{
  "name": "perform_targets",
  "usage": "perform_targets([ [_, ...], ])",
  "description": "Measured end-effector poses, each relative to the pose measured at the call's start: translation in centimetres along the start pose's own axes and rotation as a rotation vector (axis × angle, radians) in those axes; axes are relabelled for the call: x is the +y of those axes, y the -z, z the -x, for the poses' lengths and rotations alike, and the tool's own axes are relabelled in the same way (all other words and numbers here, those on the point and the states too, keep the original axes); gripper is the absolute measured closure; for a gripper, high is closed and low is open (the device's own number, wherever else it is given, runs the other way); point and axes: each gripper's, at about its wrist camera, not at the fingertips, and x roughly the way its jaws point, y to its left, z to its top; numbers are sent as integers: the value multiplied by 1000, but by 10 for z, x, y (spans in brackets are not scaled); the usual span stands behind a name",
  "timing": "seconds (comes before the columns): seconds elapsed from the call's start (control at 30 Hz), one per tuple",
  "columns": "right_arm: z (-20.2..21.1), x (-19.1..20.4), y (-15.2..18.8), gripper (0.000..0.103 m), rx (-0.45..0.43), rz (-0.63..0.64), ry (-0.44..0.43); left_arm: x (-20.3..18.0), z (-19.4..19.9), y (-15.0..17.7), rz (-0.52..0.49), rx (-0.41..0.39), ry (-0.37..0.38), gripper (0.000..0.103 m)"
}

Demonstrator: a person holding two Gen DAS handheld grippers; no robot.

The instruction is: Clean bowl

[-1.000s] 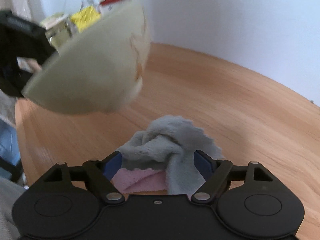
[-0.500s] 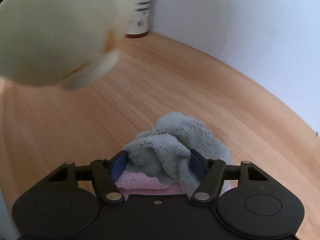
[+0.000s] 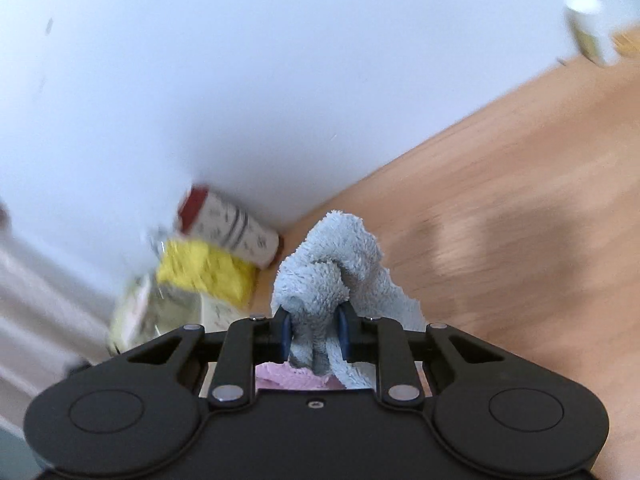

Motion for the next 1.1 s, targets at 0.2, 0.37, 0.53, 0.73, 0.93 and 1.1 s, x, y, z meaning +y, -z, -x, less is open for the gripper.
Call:
perform_targets([
  [0.2, -18, -2, -6, 78, -25, -207, -102, -1, -17, -3, -42, 24, -4, 88],
  [0.37, -31, -3, 2, 76, 4, -296, -131, -6, -20, -1, -51, 17, -16, 88],
  [0.53, -31, -15, 11, 76, 7, -365, -108, -6, -32, 4, -35, 14, -37, 88],
  [0.73, -34, -38, 19, 76, 50, -429, -40, -11, -41, 14, -10, 3, -38, 88],
  [0.93, -32, -45, 11, 75, 93, -408, -20, -14, -46, 21, 59, -27, -33, 88],
  [1.1, 2, -42, -6, 75, 41, -400, -95, -30, -52, 27, 67, -59, -8, 88],
])
